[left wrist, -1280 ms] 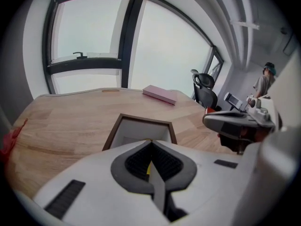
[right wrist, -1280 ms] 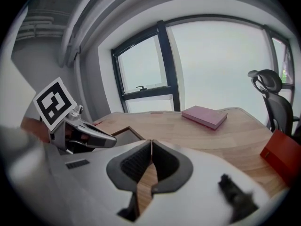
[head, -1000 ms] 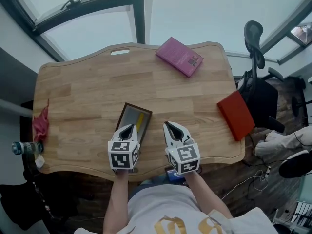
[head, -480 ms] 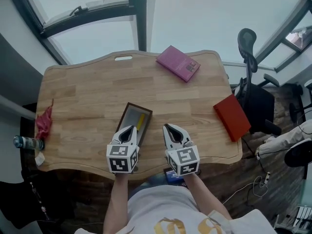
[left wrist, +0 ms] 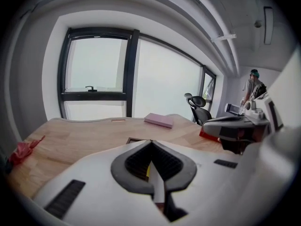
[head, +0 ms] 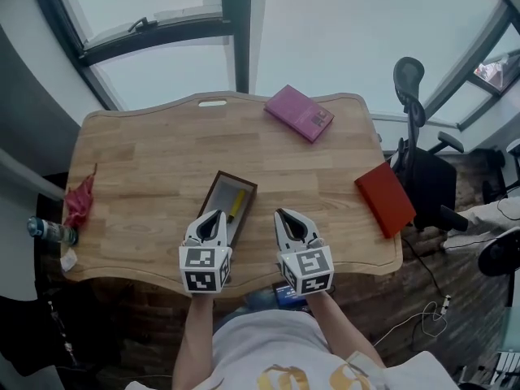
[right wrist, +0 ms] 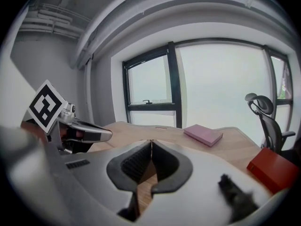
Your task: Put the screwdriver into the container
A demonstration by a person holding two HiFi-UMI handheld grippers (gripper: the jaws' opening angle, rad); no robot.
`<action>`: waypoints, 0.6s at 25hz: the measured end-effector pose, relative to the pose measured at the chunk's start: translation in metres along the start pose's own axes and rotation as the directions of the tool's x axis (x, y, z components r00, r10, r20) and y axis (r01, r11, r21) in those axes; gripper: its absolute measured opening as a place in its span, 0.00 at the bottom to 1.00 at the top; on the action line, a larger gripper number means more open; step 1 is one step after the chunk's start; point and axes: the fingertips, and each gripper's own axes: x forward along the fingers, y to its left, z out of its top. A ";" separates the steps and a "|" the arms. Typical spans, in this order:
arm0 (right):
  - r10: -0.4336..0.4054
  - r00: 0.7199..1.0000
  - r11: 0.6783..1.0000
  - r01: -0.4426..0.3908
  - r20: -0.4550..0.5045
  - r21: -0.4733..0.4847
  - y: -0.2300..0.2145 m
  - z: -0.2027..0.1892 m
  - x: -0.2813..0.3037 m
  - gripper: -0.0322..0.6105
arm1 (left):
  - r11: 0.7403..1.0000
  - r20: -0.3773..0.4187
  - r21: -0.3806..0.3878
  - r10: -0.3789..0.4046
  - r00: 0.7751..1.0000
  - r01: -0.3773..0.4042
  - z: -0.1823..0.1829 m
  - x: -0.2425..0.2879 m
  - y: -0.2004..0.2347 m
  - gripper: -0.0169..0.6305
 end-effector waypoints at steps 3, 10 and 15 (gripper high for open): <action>0.019 1.000 1.000 -0.019 0.009 -0.010 0.006 0.001 -0.004 0.10 | 1.000 0.008 -0.002 0.008 1.000 -0.008 0.000 -0.006 0.001 0.05; 0.020 1.000 1.000 -0.020 0.013 -0.017 0.006 -0.001 -0.009 0.10 | 1.000 0.012 -0.001 0.018 1.000 -0.018 -0.004 -0.012 0.000 0.05; 0.014 1.000 1.000 -0.013 0.017 -0.012 0.003 -0.002 -0.016 0.10 | 1.000 0.022 -0.005 0.018 1.000 -0.018 -0.002 -0.013 -0.002 0.05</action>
